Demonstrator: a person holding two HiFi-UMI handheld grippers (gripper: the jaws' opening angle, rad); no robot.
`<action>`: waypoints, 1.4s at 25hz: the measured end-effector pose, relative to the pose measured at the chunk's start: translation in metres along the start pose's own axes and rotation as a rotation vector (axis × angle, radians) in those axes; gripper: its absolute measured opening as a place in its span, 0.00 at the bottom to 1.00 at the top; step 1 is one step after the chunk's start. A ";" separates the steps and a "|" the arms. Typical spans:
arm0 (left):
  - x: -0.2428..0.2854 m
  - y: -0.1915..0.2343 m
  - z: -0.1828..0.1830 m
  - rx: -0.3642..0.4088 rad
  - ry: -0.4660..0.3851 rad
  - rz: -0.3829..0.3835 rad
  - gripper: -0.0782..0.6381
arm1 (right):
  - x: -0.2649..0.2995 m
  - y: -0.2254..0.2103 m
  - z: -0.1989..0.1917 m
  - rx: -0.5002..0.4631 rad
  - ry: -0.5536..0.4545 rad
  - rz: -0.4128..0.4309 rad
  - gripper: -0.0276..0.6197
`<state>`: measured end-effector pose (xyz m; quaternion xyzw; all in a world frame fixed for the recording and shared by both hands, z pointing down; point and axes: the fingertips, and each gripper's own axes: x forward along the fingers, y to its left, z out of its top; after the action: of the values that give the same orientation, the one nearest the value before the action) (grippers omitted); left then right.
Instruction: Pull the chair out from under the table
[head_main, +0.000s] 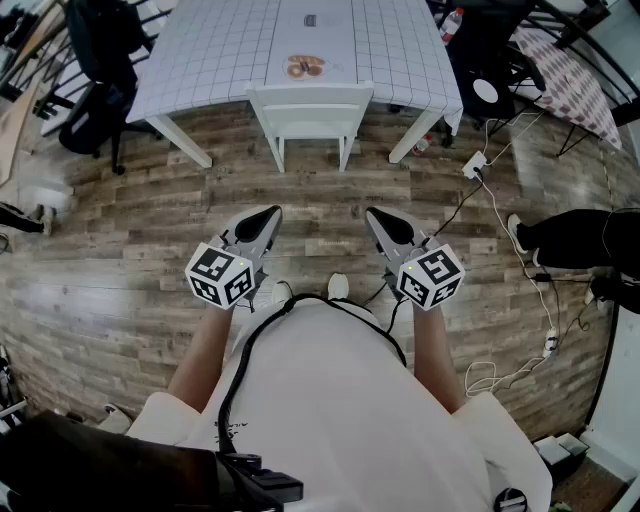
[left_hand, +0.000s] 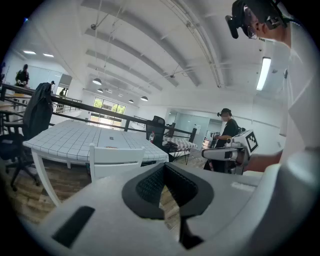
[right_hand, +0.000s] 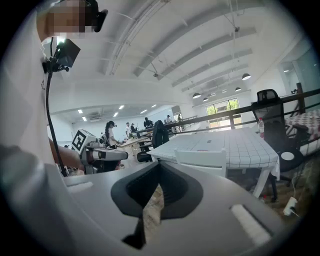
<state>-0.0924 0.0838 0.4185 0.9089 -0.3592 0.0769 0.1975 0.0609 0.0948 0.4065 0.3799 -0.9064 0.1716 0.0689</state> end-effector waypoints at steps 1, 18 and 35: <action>0.002 0.000 0.000 -0.002 0.000 0.000 0.12 | 0.000 -0.002 0.000 0.003 -0.002 0.004 0.05; 0.024 -0.037 -0.004 -0.003 -0.001 0.077 0.12 | -0.032 -0.017 -0.015 0.077 0.044 0.161 0.05; 0.055 -0.056 -0.028 -0.040 0.025 0.150 0.12 | -0.057 -0.056 -0.030 0.253 -0.020 0.284 0.05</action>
<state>-0.0137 0.0987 0.4427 0.8743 -0.4252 0.0956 0.2139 0.1409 0.1067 0.4343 0.2554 -0.9228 0.2882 -0.0135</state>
